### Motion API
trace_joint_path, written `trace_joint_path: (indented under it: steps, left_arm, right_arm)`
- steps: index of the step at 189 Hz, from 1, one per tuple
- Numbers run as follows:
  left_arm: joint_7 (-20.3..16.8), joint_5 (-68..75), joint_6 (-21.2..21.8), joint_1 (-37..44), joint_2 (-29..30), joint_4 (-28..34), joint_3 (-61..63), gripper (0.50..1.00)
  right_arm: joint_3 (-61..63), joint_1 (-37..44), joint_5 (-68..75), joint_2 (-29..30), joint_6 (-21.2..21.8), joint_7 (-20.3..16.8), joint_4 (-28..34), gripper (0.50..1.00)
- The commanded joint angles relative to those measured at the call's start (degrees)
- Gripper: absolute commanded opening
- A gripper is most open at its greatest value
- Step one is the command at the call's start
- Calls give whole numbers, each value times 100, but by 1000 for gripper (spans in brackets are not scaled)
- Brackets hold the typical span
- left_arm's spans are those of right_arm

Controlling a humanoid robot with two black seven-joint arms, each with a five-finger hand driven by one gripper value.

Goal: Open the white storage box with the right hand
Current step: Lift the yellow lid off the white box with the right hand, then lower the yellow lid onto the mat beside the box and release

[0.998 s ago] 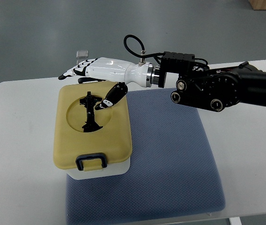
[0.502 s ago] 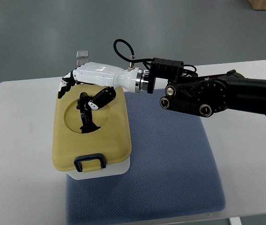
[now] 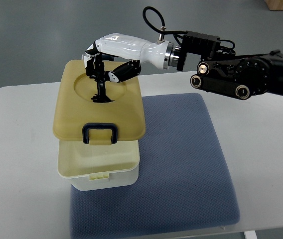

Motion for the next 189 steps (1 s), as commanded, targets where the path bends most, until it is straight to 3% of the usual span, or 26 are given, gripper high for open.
trace_joint_path:
  steps: [1, 31, 69, 103, 143, 189]
  left_arm:
    - [-1, 0, -11, 1, 0, 9, 0, 1000]
    - [-1, 0, -11, 1, 0, 18, -9, 1000]
    - [-1, 0, -11, 1, 0, 18, -9, 1000]
    - [-1, 0, -10, 1, 0, 9, 0, 1000]
    - [-1, 0, -11, 1, 0, -44, 9, 1000]
    - [-1, 0, 7, 10, 0, -26, 0, 1000]
  right_arm:
    - [9, 63, 2, -501, 169, 0, 268, 500]
    - [9, 63, -77, -1380, 371, 0, 637, 500]
    - [-8, -60, -147, -2294, 775, 0, 638, 500]
    - [-43, -412, -349, -2865, 881, 0, 620, 500]
    - [-43, -1080, -745, -2927, 828, 0, 453, 500]
    - [-26, -1607, -753, -2444, 520, 0, 198, 500]
